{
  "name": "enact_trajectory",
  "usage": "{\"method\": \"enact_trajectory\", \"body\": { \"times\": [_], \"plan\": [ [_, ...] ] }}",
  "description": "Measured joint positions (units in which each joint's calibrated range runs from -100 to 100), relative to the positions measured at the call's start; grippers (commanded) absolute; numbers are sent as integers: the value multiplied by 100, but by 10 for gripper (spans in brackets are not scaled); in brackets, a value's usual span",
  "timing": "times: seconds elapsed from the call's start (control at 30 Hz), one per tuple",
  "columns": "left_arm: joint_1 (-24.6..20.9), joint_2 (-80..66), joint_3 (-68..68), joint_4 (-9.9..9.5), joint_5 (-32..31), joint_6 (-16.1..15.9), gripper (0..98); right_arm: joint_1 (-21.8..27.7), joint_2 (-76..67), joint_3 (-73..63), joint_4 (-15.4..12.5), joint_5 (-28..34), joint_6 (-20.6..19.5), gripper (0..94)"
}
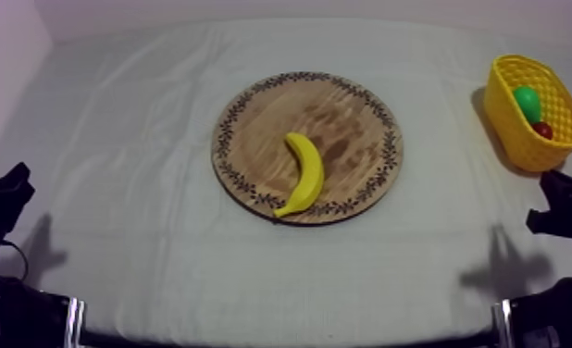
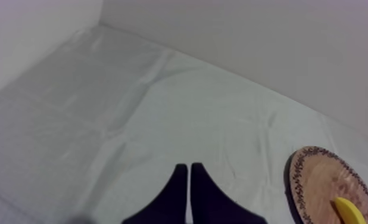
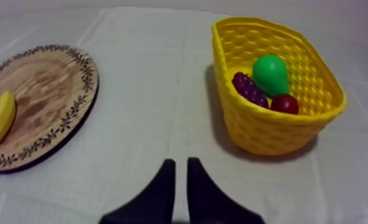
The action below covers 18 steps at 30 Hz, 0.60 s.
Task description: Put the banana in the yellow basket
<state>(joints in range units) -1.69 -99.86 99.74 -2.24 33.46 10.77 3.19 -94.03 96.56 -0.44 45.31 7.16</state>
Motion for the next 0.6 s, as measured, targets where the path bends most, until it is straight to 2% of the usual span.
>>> {"method": "enact_trajectory", "body": {
  "times": [0.1,0.17,0.23,0.37,0.6],
  "plan": [
    [0,0,0,0,0,0,1,-233,373,-335,280,-63,-231,107],
    [0,0,0,0,0,0,1,-352,532,-521,366,-37,-408,107],
    [0,0,0,0,0,0,1,-601,903,-868,590,178,-689,108],
    [0,0,0,0,0,0,1,-1112,1794,-2016,867,122,-1248,109],
    [0,0,0,0,0,0,1,-1877,3419,-3808,1172,337,-2105,110]
  ]
}}
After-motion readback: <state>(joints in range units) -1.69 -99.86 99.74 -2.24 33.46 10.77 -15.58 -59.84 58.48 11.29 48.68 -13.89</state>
